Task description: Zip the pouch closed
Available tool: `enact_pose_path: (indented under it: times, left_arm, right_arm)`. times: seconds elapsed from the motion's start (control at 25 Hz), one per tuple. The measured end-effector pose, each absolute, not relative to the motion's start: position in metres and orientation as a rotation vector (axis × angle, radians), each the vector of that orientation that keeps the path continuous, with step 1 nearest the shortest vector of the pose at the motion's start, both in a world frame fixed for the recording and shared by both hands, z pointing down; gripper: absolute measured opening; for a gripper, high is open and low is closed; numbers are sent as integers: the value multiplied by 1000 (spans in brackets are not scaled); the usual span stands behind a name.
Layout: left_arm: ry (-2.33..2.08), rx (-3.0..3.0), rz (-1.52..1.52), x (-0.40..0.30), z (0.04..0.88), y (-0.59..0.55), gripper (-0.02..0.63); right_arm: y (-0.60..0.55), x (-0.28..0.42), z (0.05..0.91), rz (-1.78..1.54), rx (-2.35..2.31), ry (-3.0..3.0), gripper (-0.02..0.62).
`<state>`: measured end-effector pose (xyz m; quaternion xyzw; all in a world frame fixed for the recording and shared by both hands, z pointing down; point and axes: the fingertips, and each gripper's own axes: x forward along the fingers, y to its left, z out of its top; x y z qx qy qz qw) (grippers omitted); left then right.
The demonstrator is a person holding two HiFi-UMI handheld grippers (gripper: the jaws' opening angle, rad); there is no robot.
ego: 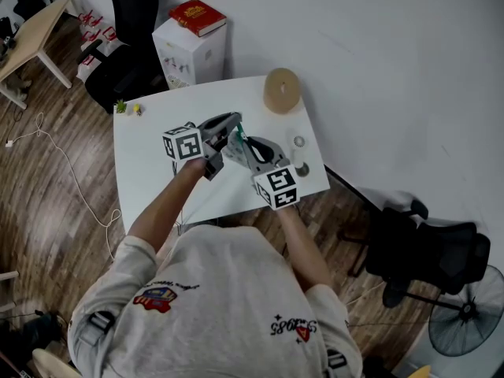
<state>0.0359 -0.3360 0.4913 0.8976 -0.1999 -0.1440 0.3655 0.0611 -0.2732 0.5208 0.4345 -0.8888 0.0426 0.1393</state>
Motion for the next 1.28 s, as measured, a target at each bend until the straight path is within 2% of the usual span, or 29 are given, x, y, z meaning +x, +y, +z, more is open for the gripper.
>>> enact_pose_path:
  times: [1.28]
  left_arm:
    - [-594,2285,-400,17,492,-364,12]
  right_arm:
    - [-269,70,540,202,1268,-2566,35]
